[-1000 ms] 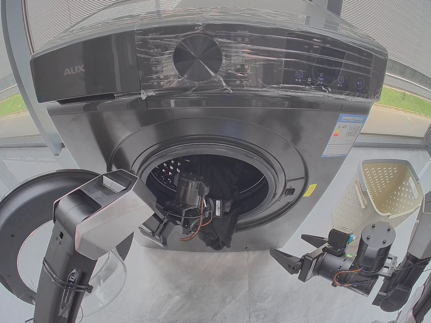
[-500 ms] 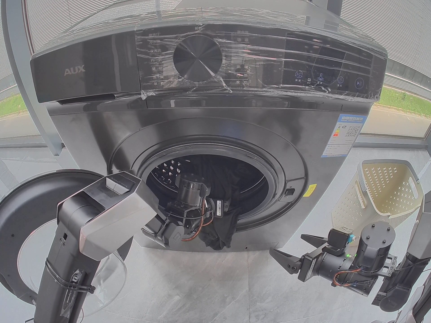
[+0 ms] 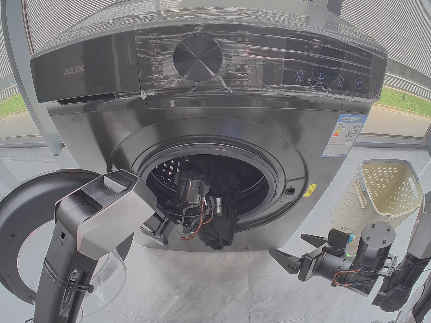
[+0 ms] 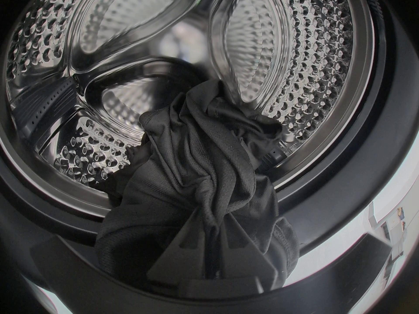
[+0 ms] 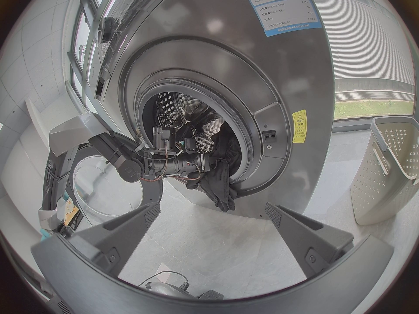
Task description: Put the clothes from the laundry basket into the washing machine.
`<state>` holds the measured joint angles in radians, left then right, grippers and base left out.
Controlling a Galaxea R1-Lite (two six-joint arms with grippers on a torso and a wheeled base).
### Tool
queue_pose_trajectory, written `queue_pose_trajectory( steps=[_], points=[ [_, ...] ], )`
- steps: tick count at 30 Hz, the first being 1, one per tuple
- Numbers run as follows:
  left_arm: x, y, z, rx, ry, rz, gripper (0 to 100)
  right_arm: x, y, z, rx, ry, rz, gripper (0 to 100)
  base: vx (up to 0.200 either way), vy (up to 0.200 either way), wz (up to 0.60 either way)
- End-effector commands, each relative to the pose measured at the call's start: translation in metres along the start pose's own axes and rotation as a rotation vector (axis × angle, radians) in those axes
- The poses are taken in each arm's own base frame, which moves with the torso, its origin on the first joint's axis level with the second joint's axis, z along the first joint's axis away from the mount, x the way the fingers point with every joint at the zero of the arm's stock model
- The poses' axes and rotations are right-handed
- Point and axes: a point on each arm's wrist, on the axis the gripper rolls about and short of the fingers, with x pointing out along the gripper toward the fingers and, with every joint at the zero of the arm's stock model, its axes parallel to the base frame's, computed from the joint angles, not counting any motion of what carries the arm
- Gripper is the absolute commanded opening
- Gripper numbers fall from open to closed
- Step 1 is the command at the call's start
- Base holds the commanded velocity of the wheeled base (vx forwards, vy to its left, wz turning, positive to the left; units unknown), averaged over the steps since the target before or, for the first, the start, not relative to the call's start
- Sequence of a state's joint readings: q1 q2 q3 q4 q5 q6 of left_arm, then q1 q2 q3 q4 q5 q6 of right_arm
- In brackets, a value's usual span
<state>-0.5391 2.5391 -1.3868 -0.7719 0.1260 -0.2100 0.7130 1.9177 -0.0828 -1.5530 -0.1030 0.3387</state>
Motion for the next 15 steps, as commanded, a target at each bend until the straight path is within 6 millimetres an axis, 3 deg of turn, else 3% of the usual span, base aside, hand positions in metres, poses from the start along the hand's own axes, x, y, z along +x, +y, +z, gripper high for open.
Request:
queue_pose_trajectory(
  steps=[1,8,15],
  points=[
    [-0.004,-0.003,0.006,0.000,-0.021,-0.007,0,0.000,0.001,0.001,0.001,-0.011,0.004,100,0.000,0.000,0.00],
    [0.003,-0.009,0.033,-0.019,-0.155,-0.010,0,0.000,0.001,0.002,0.002,-0.012,0.005,100,0.000,0.000,0.00],
    [0.014,0.000,0.055,-0.055,-0.277,0.037,0,0.000,0.001,0.002,0.002,-0.012,0.005,100,0.000,0.000,0.00]
  ],
)
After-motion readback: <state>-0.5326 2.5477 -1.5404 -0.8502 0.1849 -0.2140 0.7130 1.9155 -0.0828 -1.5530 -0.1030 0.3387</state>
